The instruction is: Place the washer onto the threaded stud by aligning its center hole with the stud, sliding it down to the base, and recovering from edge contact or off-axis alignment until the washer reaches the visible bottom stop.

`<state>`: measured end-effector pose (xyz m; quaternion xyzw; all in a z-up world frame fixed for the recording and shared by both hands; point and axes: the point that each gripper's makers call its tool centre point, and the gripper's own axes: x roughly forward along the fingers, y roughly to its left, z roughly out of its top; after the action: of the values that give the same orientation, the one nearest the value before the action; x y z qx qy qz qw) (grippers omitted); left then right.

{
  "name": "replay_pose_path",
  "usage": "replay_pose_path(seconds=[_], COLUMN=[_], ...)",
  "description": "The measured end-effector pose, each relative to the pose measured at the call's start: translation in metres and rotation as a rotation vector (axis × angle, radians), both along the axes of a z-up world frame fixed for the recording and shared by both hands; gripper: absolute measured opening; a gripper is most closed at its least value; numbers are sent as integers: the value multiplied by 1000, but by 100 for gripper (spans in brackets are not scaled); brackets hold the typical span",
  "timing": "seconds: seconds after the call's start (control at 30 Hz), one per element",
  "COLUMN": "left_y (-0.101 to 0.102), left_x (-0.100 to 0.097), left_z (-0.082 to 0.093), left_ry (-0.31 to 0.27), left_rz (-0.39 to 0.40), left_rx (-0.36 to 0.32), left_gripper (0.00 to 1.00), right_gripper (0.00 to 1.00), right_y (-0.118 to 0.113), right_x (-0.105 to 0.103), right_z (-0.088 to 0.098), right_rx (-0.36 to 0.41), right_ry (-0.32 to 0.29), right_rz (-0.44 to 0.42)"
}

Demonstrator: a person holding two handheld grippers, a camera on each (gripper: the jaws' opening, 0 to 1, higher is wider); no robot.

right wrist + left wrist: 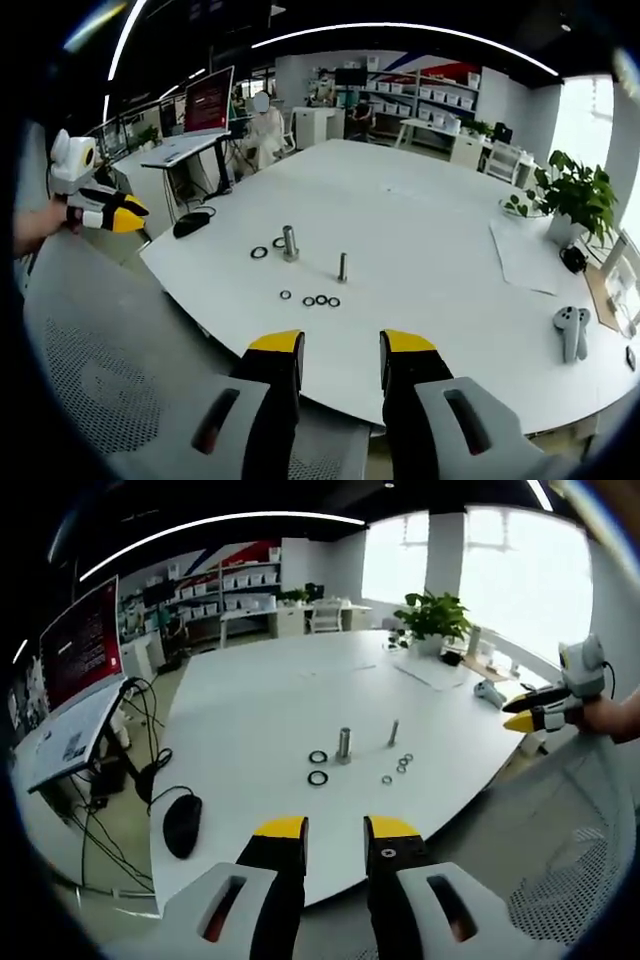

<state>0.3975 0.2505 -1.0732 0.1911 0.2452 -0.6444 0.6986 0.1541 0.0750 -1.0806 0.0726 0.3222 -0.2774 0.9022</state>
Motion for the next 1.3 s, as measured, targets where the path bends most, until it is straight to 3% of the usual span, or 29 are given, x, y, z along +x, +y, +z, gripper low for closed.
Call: replay_pose_path(seconds=[1.3], left_y=[5], left_x=[4], left_z=[-10], left_ry=[-4], left_rz=[10], left_rx=[44], left_gripper=[19], right_gripper=[31], right_y=[4], right_x=[-3], right_z=[-6], right_rx=[11], right_ry=[23], right_rz=[-1])
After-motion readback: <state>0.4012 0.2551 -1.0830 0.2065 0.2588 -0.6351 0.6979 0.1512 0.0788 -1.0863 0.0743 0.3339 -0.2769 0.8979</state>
